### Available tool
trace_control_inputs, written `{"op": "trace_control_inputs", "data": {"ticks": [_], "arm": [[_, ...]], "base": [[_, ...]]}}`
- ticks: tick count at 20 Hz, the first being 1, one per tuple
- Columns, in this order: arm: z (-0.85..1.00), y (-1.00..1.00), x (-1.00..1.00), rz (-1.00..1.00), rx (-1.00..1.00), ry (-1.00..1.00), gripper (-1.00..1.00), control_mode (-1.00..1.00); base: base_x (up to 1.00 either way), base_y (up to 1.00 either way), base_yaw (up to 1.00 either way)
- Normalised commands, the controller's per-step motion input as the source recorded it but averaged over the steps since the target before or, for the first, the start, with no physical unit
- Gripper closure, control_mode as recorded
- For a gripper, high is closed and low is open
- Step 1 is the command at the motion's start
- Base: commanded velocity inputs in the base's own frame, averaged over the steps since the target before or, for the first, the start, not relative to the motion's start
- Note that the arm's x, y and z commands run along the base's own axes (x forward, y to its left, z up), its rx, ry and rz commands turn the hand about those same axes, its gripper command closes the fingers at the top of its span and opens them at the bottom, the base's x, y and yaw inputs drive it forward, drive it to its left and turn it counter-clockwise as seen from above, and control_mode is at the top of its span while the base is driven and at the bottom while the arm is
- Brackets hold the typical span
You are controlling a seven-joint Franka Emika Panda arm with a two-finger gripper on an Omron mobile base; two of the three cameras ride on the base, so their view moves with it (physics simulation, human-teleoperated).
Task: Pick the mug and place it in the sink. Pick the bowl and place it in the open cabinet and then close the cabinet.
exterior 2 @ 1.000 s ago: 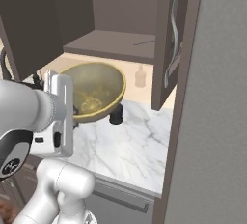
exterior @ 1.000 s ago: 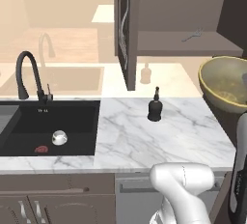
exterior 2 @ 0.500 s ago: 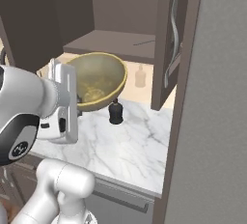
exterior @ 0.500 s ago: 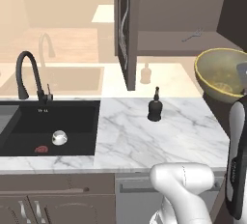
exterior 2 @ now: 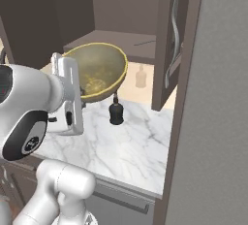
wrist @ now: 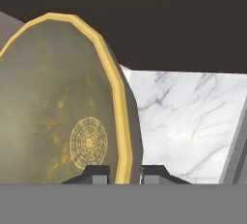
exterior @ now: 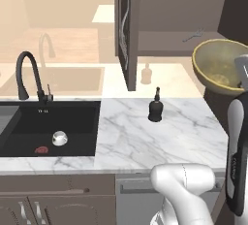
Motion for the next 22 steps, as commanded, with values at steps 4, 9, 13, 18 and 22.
{"op": "trace_control_inputs", "data": {"ticks": [4,9,13,18,22], "arm": [[0.00,0.00,0.23,0.08,-0.04,-0.21,1.00,-1.00],[0.00,0.00,0.27,0.04,-0.08,-0.12,1.00,-1.00],[0.00,0.00,0.30,0.00,-0.01,0.00,1.00,-1.00],[0.12,-0.03,0.24,0.00,0.00,0.03,1.00,-1.00],[0.20,-0.05,0.19,0.01,0.00,0.06,1.00,-1.00]], "base": [[0.00,0.00,0.00],[0.00,0.00,0.00],[0.00,0.00,0.00],[0.00,0.00,0.00],[0.00,0.00,0.00]]}}
